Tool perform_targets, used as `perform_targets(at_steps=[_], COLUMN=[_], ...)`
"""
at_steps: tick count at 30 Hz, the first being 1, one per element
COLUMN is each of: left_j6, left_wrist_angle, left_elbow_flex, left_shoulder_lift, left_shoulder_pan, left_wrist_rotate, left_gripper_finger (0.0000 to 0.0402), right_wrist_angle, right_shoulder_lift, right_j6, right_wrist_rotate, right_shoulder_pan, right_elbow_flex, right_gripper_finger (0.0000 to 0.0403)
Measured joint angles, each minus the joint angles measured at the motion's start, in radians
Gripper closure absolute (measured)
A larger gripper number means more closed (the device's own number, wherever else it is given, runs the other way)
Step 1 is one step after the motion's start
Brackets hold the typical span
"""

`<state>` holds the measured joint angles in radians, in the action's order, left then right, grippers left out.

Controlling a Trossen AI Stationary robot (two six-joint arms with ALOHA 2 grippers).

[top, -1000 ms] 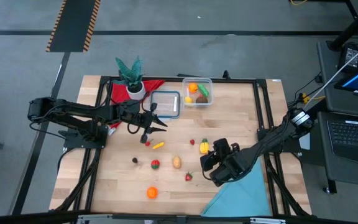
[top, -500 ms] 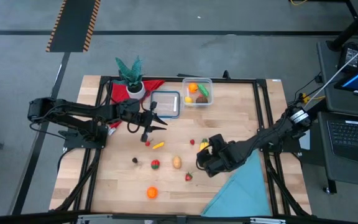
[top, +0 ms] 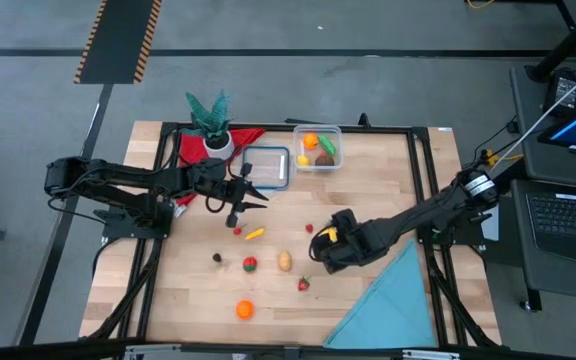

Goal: Pick and placing Produce into tupperware
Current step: Put the pineapple into the transparent bin

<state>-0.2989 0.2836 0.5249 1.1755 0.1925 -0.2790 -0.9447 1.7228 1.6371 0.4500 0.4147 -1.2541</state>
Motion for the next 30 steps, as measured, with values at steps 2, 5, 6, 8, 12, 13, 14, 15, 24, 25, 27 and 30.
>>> perform_targets(at_steps=[2, 5, 6, 8, 12, 13, 14, 15, 24, 25, 27, 30], left_j6=[0.000, 0.000, 0.000, 0.000, 0.000, 0.000, 0.000, 0.000, -0.001, -0.001, -0.001, -0.001], left_wrist_angle=[-0.008, -0.012, -0.013, -0.014, -0.014, -0.014, -0.014, -0.015, -0.024, -0.024, -0.025, -0.026], left_elbow_flex=[0.000, 0.000, 0.000, 0.000, 0.000, 0.000, 0.000, 0.000, 0.000, 0.000, 0.000, 0.000], left_shoulder_lift=[0.000, 0.000, 0.000, 0.000, 0.000, 0.000, 0.000, 0.000, 0.000, 0.000, 0.000, 0.000], left_shoulder_pan=[0.000, 0.000, 0.000, 0.000, 0.000, 0.000, 0.000, 0.000, 0.000, 0.000, 0.000, 0.000], left_wrist_rotate=[0.000, 0.000, 0.000, 0.000, 0.001, 0.001, 0.001, 0.001, 0.001, 0.001, 0.001, 0.001], left_gripper_finger=[0.0319, 0.0319, 0.0319, 0.0319, 0.0319, 0.0319, 0.0319, 0.0319, 0.0319, 0.0319, 0.0319, 0.0319], right_wrist_angle=[0.002, 0.007, 0.007, 0.013, 0.041, 0.050, 0.064, 0.082, 0.098, 0.098, 0.106, 0.107], right_shoulder_lift=[0.013, 0.039, 0.049, 0.067, 0.090, 0.093, 0.098, 0.102, 0.177, 0.186, 0.202, 0.223], right_j6=[0.000, -0.003, -0.009, -0.018, -0.022, -0.022, -0.022, -0.022, -0.023, -0.023, -0.023, -0.020], right_wrist_rotate=[0.000, -0.001, -0.005, -0.015, -0.042, -0.044, -0.043, -0.043, -0.067, -0.070, -0.071, -0.071], right_shoulder_pan=[-0.009, -0.021, -0.024, -0.031, -0.040, -0.040, -0.042, -0.044, -0.058, -0.061, -0.066, -0.076], right_elbow_flex=[0.000, 0.000, 0.000, 0.000, 0.000, 0.000, 0.000, 0.000, 0.000, 0.000, 0.000, 0.000], right_gripper_finger=[0.0093, 0.0093, 0.0093, 0.0093, 0.0093, 0.0093, 0.0093, 0.0093, 0.0093, 0.0093, 0.0093, 0.0093])
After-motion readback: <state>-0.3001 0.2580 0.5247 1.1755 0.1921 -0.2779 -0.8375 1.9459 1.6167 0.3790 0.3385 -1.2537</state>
